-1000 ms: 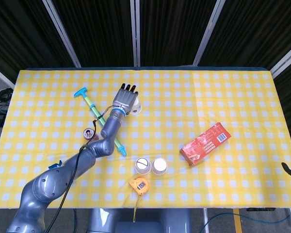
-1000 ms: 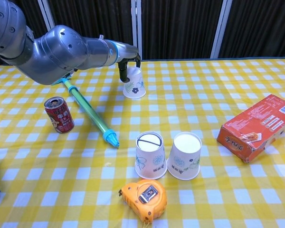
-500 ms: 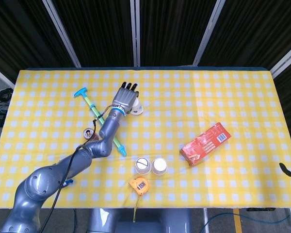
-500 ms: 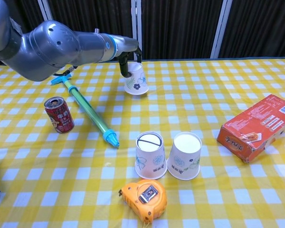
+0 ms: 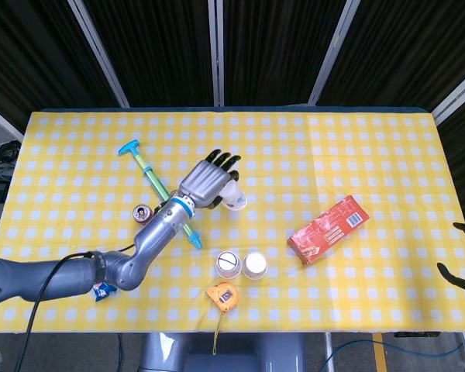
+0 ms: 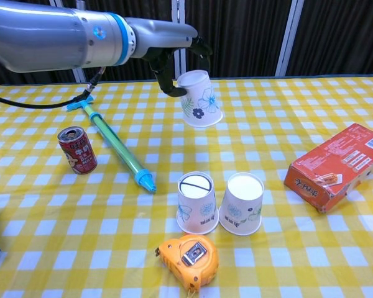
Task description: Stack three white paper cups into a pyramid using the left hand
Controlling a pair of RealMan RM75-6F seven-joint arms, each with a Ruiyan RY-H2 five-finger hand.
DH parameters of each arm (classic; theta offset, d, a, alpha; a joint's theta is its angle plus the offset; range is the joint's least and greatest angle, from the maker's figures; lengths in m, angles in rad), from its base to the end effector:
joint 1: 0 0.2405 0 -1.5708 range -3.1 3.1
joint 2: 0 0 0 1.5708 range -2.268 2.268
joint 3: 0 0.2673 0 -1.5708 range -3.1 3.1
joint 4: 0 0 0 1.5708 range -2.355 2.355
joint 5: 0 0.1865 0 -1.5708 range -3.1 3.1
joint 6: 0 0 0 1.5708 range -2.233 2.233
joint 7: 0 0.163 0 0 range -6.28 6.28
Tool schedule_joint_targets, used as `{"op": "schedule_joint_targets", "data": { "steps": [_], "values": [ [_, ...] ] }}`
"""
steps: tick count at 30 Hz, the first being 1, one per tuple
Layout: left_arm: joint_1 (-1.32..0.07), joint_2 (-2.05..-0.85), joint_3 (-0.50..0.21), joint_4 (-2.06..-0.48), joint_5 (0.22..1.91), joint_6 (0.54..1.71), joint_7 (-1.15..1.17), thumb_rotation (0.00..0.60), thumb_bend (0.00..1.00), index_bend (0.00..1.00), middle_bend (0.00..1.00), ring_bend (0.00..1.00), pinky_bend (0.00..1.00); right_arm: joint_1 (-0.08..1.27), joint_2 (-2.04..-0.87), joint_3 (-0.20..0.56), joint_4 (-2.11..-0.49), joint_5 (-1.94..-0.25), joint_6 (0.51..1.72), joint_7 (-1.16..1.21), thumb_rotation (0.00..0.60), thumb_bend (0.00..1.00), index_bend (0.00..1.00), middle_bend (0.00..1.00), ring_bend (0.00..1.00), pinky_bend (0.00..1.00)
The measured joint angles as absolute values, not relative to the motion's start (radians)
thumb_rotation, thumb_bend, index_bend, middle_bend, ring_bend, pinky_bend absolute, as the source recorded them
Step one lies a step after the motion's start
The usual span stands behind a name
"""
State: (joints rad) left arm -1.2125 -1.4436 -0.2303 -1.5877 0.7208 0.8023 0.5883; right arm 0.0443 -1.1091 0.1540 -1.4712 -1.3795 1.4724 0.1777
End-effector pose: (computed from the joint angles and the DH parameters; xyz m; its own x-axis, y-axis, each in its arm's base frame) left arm 0.0008 0.4086 0.0115 0.6072 0.2068 0.7671 0.7012 -0.5936 -0.3949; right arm -0.3526 -0.2036 0.2285 0.3534 0.1076 0.9293 -0.9299 0.1486 0.3365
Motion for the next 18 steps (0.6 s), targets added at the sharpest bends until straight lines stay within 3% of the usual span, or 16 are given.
{"op": "schedule_joint_targets", "data": {
  "steps": [8, 18],
  "values": [
    [-1.108, -1.277, -0.145, -1.874, 0.984, 0.893, 0.563, 0.6, 0.45, 0.38, 0.0, 0.0, 0.0, 0.039, -1.103, 0.15, -1.486, -1.392, 1.49, 0.173, 0.6, 0.09, 0.25, 0.0, 0.0, 0.12],
    [-1.112, -1.286, -0.111, -1.921, 1.001, 0.88, 0.599, 0.6, 0.45, 0.38, 0.0, 0.0, 0.0, 0.03, -1.092, 0.153, -1.494, -1.394, 1.507, 0.191, 0.6, 0.09, 0.25, 0.0, 0.0, 0.12]
  ]
}}
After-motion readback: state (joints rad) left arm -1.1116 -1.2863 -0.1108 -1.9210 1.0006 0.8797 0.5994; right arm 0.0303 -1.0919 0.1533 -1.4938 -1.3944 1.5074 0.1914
